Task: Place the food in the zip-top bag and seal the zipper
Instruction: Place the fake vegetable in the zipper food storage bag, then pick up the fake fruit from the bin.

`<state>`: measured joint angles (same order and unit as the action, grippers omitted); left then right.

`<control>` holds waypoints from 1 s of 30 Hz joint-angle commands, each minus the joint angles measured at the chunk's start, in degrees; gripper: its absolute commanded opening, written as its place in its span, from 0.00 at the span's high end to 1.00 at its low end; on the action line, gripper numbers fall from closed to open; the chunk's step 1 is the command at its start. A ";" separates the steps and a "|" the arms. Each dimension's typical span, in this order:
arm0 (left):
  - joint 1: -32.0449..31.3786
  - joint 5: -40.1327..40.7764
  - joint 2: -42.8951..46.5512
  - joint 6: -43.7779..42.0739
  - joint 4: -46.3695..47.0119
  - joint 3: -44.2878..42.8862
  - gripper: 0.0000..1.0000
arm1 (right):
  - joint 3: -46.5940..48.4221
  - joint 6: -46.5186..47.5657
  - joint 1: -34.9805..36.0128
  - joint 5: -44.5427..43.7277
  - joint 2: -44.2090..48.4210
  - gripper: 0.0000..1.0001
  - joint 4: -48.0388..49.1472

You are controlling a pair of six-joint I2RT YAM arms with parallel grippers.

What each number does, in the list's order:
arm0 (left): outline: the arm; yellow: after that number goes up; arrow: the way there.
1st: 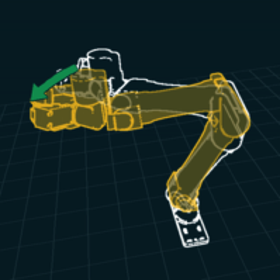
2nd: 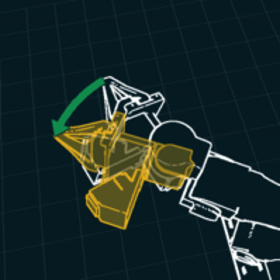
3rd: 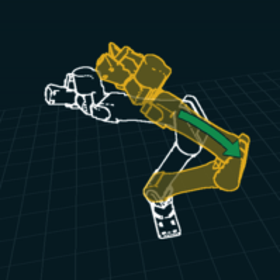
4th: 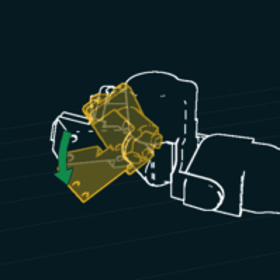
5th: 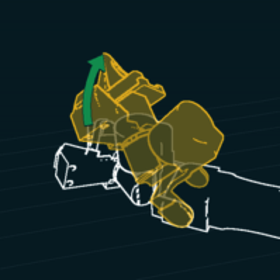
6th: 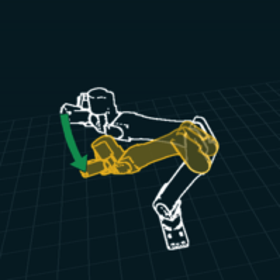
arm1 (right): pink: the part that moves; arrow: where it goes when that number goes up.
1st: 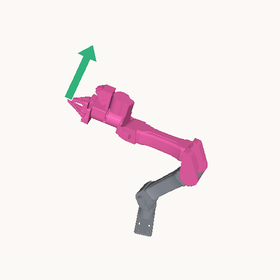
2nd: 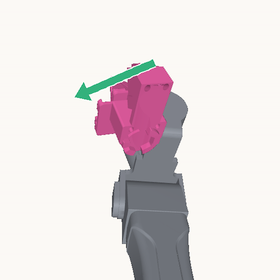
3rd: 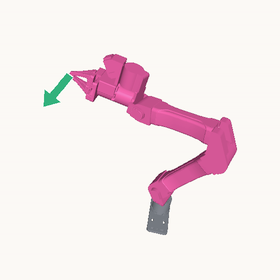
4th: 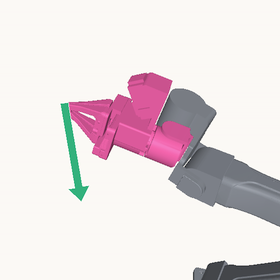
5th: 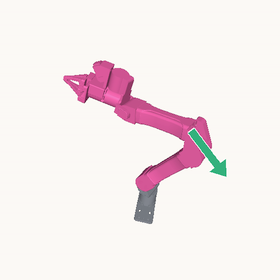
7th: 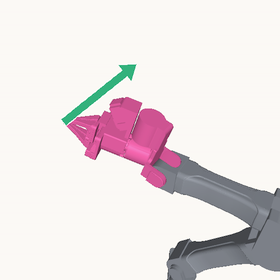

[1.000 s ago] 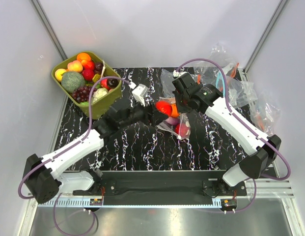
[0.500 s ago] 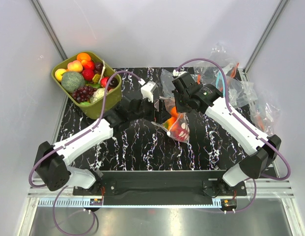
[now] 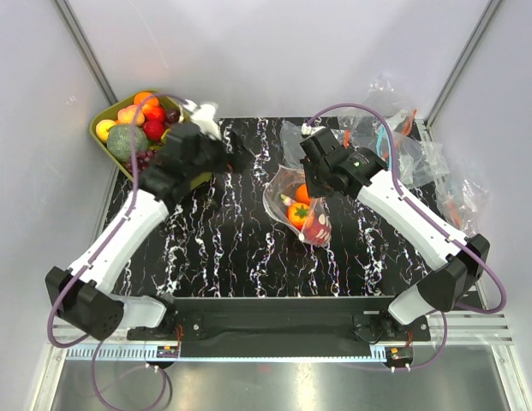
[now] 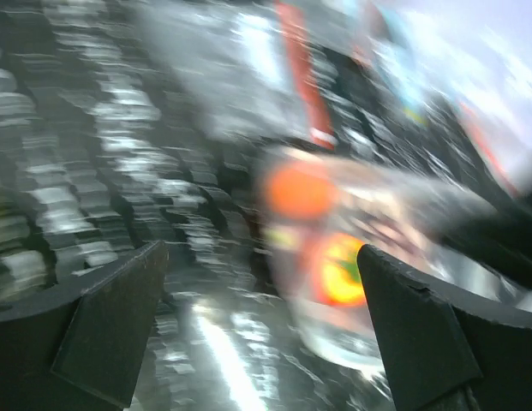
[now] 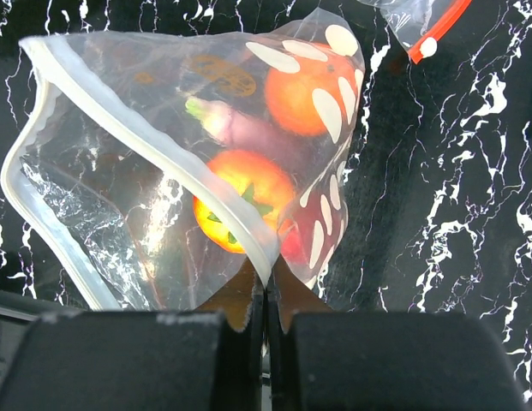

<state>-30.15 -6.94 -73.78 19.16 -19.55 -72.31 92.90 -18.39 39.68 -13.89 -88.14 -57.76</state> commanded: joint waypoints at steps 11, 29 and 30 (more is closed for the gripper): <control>24.17 4.40 -19.98 -6.94 -16.83 -25.50 0.01 | -1.41 0.02 -0.57 1.67 2.80 1.00 2.82; 30.06 -7.82 -43.54 -9.67 -15.78 -38.07 0.01 | -1.94 -0.15 -0.57 2.55 2.00 1.00 2.47; 30.06 -8.26 -44.51 -9.67 -15.35 -38.69 0.01 | -1.94 -0.24 -0.57 2.73 2.09 1.00 2.56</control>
<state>-0.38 -11.16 -116.03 10.31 -37.47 -107.31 90.61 -18.39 39.57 -12.27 -87.59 -55.99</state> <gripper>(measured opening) 0.988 0.012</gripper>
